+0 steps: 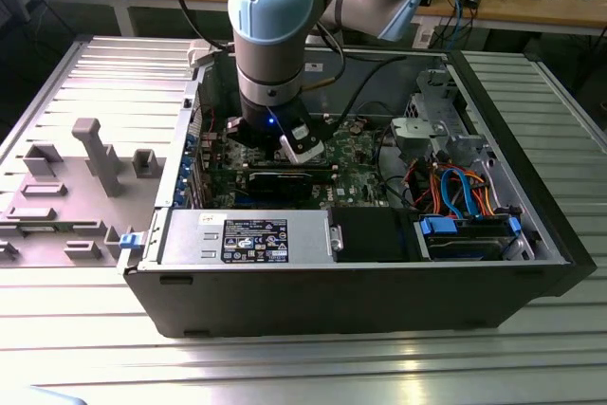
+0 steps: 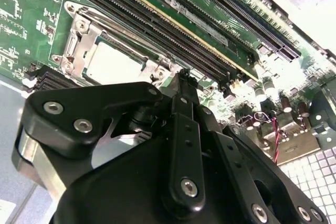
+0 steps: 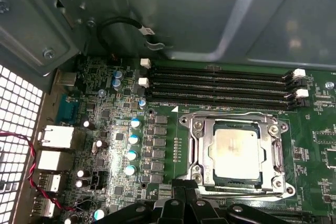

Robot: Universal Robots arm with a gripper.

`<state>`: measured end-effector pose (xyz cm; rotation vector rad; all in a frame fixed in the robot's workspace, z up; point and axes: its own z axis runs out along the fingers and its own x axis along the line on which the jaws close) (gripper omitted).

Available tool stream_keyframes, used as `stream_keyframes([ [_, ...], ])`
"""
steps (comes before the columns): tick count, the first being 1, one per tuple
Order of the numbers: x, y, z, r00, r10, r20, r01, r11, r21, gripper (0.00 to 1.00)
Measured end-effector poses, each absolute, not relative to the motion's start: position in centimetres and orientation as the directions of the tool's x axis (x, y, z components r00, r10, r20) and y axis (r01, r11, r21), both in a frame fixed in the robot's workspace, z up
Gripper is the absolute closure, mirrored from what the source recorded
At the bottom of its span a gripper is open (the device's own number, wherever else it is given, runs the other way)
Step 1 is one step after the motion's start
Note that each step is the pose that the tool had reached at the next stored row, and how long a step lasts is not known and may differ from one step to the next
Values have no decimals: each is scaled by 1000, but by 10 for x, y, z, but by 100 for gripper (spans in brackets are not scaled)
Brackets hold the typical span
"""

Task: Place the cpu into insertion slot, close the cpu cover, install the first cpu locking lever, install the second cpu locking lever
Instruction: 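Install the second cpu locking lever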

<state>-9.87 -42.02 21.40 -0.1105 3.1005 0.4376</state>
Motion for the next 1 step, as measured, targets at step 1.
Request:
stream_keyframes([
  [1,-99,-420,214,-997,-69,-18,-71,958,276,89],
])
